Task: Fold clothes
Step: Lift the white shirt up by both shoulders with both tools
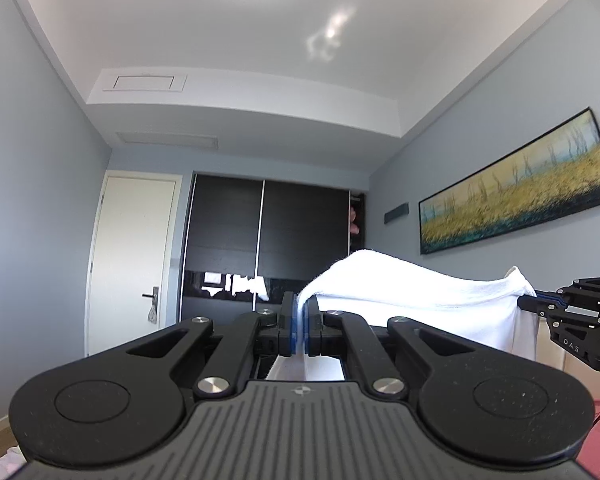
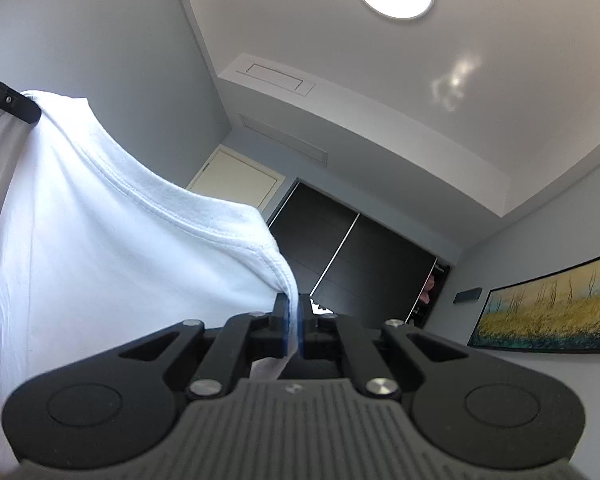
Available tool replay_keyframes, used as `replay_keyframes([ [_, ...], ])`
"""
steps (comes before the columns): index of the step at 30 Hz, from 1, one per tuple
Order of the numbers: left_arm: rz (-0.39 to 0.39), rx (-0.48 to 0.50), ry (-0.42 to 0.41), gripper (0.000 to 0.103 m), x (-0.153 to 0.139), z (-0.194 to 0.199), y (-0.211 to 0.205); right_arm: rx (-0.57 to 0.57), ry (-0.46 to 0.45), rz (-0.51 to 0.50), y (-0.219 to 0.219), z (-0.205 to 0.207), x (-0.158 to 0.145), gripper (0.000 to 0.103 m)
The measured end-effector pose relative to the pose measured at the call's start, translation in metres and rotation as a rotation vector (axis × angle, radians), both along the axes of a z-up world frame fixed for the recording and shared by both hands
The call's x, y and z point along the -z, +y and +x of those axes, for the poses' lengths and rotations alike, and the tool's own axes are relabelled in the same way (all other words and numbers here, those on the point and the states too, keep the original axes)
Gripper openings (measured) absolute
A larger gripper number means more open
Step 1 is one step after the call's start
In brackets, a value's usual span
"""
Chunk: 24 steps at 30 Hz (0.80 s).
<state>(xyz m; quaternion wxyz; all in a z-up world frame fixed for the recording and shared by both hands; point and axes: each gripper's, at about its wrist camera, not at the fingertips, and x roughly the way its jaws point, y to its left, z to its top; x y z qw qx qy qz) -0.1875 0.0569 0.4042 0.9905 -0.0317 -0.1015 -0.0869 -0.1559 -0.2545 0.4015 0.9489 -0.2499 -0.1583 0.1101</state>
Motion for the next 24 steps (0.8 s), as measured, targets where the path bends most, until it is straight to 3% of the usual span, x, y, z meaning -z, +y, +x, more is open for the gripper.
replay_keyframes([
  [7,-0.001,0.016,-0.076,0.001,-0.007,-0.032,0.003,-0.058,-0.082,0.022,-0.014,-0.052,-0.002,0.005],
  [12,0.016,0.026,-0.064,0.001,-0.016,-0.017,0.002,-0.056,-0.101,0.036,-0.014,-0.046,-0.009,0.005],
  [19,0.052,0.009,0.059,0.002,0.006,0.054,0.002,-0.019,0.009,0.034,-0.002,0.024,0.011,0.005],
  [24,0.083,-0.016,0.190,0.001,0.037,0.142,0.002,0.019,0.134,0.025,0.014,0.105,0.040,0.005],
])
